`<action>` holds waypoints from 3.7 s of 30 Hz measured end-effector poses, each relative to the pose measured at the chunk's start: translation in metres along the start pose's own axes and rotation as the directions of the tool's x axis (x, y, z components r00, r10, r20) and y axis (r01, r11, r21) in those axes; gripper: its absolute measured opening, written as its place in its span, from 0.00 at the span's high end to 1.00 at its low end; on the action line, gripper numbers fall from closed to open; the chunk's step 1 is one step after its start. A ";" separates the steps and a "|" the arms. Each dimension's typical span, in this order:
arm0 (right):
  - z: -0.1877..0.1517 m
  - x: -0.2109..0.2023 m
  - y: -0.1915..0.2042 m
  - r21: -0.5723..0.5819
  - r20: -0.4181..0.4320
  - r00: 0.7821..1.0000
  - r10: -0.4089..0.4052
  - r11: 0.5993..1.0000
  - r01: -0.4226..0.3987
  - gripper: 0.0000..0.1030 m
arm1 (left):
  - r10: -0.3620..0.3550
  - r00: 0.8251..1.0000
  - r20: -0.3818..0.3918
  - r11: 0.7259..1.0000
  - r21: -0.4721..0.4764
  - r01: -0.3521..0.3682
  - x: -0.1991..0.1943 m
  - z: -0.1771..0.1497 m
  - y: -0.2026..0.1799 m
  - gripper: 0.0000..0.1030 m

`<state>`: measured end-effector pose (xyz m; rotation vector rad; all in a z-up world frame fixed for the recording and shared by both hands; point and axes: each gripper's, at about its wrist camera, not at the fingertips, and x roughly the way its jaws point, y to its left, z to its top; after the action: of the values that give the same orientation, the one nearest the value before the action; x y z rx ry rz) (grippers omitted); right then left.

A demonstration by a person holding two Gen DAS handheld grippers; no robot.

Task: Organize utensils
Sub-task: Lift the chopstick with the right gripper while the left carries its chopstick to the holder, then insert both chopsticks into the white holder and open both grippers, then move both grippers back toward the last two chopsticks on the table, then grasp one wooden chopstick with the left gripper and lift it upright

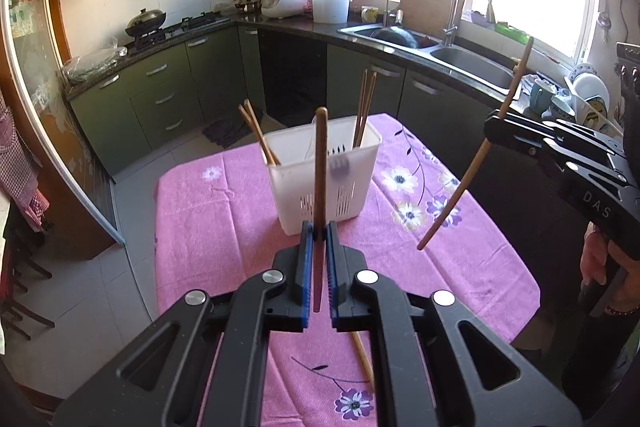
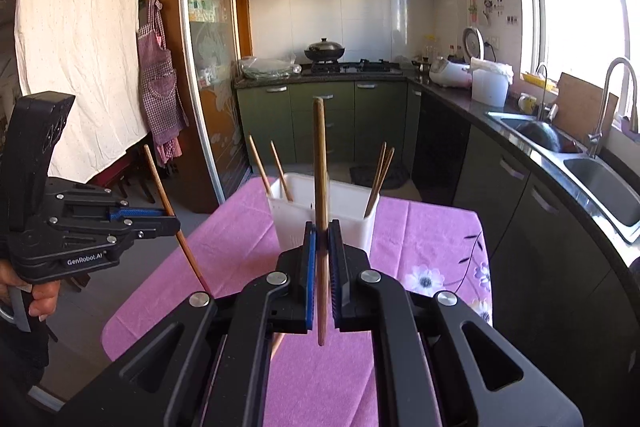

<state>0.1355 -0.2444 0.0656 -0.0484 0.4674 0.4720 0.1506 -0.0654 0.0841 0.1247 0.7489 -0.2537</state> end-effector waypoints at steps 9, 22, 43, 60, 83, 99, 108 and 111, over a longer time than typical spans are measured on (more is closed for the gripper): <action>0.080 0.016 -0.023 0.045 0.165 0.986 -0.023 0.999 0.016 0.93 | 0.034 0.979 0.200 0.999 0.015 -0.037 -0.024 0.084 -0.009 0.94; 0.065 0.125 -0.057 0.091 0.018 0.999 -0.045 0.995 0.043 0.93 | 0.067 0.993 0.102 0.997 -0.044 -0.063 0.073 0.106 0.008 0.94; 0.025 0.066 -0.021 0.025 0.032 0.999 -0.019 1.000 0.018 0.81 | 0.060 0.998 0.018 0.997 -0.058 -0.059 0.057 0.065 0.016 0.83; -0.131 0.098 -0.033 0.060 -0.266 0.960 -0.085 0.993 0.104 0.74 | -0.038 0.915 -0.401 0.993 -0.117 -0.010 0.172 -0.072 -0.004 0.77; -0.134 0.109 -0.048 0.121 -0.299 0.954 -0.025 0.991 0.064 0.70 | 0.010 0.886 -0.464 0.996 -0.078 -0.052 0.213 -0.084 -0.023 0.88; -0.135 0.109 -0.049 0.130 -0.304 0.953 -0.017 0.990 0.060 0.70 | -0.002 0.885 -0.465 0.994 -0.096 -0.048 0.226 -0.078 -0.017 0.93; -0.131 0.110 -0.048 0.135 -0.314 0.950 -0.003 0.990 0.048 0.70 | 0.007 0.952 -0.306 0.992 -0.118 -0.045 0.153 -0.056 0.005 0.94; -0.131 0.118 -0.044 0.134 -0.335 0.942 0.012 0.990 0.035 0.66 | 0.012 0.970 -0.242 0.992 -0.119 -0.042 0.120 -0.053 0.011 0.94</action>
<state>0.1932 -0.2528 -0.1065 0.0026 0.8341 0.4193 0.2030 -0.0666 -0.0369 0.0485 1.0024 -0.1671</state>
